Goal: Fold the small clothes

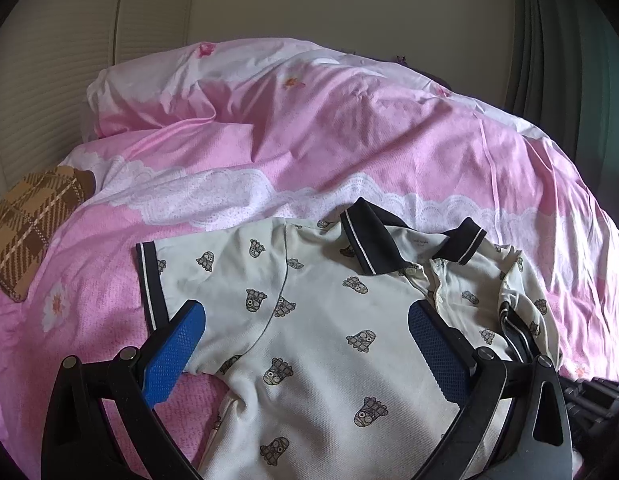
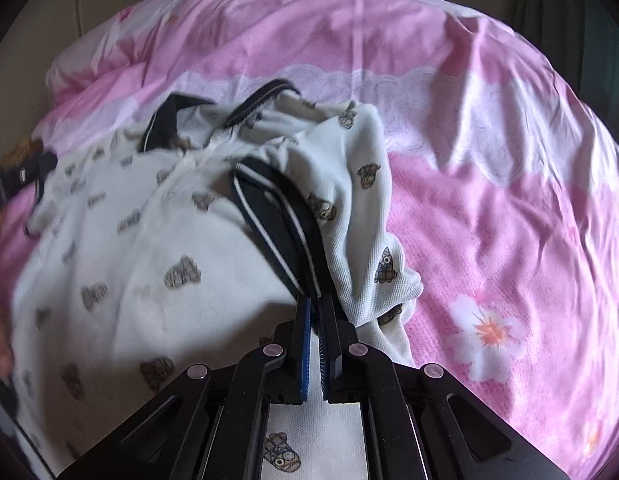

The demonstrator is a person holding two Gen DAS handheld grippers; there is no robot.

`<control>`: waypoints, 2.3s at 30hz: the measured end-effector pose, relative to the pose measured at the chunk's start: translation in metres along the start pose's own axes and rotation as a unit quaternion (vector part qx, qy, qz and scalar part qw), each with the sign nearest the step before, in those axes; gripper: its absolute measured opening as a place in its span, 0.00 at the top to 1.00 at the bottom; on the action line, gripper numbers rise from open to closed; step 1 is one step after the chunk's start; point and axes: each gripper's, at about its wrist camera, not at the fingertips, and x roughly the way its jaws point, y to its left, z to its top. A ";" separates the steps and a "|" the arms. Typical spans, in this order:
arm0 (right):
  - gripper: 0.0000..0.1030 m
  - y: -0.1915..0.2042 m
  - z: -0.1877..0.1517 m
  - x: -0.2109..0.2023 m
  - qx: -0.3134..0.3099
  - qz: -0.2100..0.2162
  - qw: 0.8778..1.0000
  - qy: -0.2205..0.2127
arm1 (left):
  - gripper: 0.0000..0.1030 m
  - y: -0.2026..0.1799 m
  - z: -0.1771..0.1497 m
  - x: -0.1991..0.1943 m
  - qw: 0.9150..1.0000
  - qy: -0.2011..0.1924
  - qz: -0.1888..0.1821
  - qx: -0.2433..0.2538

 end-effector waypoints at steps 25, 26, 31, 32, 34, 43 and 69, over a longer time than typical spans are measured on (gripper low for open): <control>0.74 0.062 0.054 0.049 -0.147 -0.065 0.987 -0.005 | 0.00 0.014 0.002 0.006 1.000 0.010 0.004 -0.014; 0.74 0.064 0.055 0.051 -0.149 -0.068 0.987 -0.006 | 0.00 0.014 0.001 0.007 1.000 0.010 0.005 -0.015; 0.95 0.070 0.058 0.054 -0.153 -0.081 0.985 -0.014 | 0.00 0.015 0.001 0.007 1.000 0.010 0.005 -0.016; 0.95 0.070 0.059 0.053 -0.148 -0.078 0.986 -0.018 | 0.00 0.016 0.001 0.007 1.000 0.010 0.004 -0.016; 0.98 0.074 0.060 0.046 -0.144 -0.068 0.987 -0.029 | 0.00 0.016 0.002 0.007 1.000 0.009 0.004 -0.018; 0.98 0.098 0.068 0.046 -0.138 -0.033 0.990 -0.028 | 0.00 0.022 0.004 0.005 1.000 0.007 0.005 -0.023; 0.75 -0.051 -0.020 -0.036 0.133 -0.026 0.984 -0.113 | 0.47 -0.122 0.002 0.034 0.972 0.071 -0.126 0.183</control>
